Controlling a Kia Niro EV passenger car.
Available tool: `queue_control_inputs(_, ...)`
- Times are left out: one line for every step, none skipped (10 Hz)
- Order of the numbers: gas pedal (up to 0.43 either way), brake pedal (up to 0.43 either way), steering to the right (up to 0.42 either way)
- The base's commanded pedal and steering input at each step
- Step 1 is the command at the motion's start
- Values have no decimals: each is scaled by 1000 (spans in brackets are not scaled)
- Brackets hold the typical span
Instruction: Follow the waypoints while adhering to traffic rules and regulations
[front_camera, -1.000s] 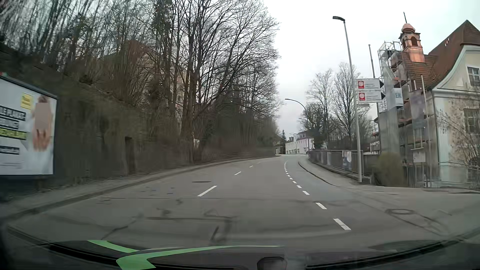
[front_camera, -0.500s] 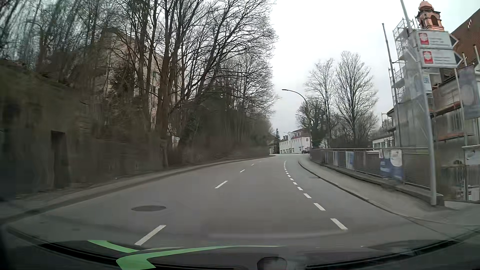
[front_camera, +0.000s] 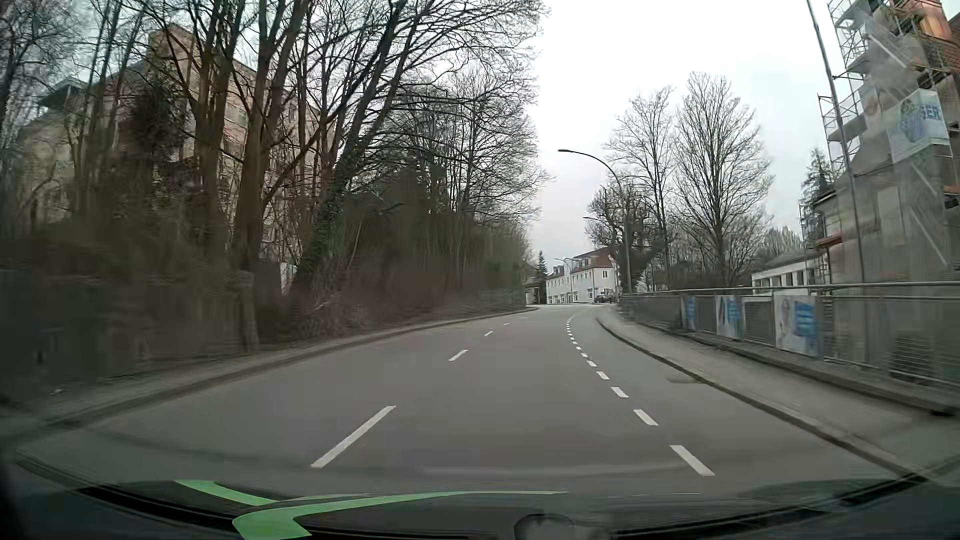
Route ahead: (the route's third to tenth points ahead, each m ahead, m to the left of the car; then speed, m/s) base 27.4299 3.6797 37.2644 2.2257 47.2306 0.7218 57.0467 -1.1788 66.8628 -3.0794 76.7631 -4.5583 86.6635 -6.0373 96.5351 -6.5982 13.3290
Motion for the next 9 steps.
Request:
queue_control_inputs(209,0,19)
queue_control_inputs(209,0,19)
queue_control_inputs(209,0,19)
queue_control_inputs(209,0,19)
queue_control_inputs(209,0,19)
queue_control_inputs(209,0,19)
queue_control_inputs(209,0,19)
queue_control_inputs(209,0,19)
queue_control_inputs(209,0,19)
